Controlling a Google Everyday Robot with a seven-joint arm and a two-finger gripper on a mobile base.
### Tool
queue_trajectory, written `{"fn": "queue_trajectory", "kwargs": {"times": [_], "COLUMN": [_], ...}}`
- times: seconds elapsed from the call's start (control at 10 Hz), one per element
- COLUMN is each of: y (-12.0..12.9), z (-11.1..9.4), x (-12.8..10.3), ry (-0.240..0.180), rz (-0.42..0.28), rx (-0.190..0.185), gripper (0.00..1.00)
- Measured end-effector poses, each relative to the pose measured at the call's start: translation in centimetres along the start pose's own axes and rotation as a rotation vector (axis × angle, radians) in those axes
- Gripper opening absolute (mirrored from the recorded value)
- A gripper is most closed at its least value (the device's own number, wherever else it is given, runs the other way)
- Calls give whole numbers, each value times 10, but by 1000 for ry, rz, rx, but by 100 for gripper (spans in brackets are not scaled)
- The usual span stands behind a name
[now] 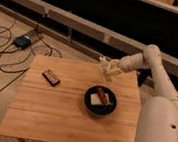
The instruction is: Stand the bottle upright
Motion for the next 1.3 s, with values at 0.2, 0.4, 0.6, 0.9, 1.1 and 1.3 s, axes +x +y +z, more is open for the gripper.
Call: {"fn": "queue_trajectory", "kwargs": {"times": [0.2, 0.4, 0.6, 0.9, 1.1, 1.3], "y": [-2, -5, -5, -4, -5, -4], "z": [-8, -22, -34, -44, -42, -43], "x": [12, 21, 31, 48, 46, 47], "ry": [-20, -44, -55, -60, -60, -60], "rz": [29, 51, 68, 91, 89, 90], "rx": [12, 34, 54, 69, 65, 66], "gripper": [0, 0, 0, 0, 0, 0]}}
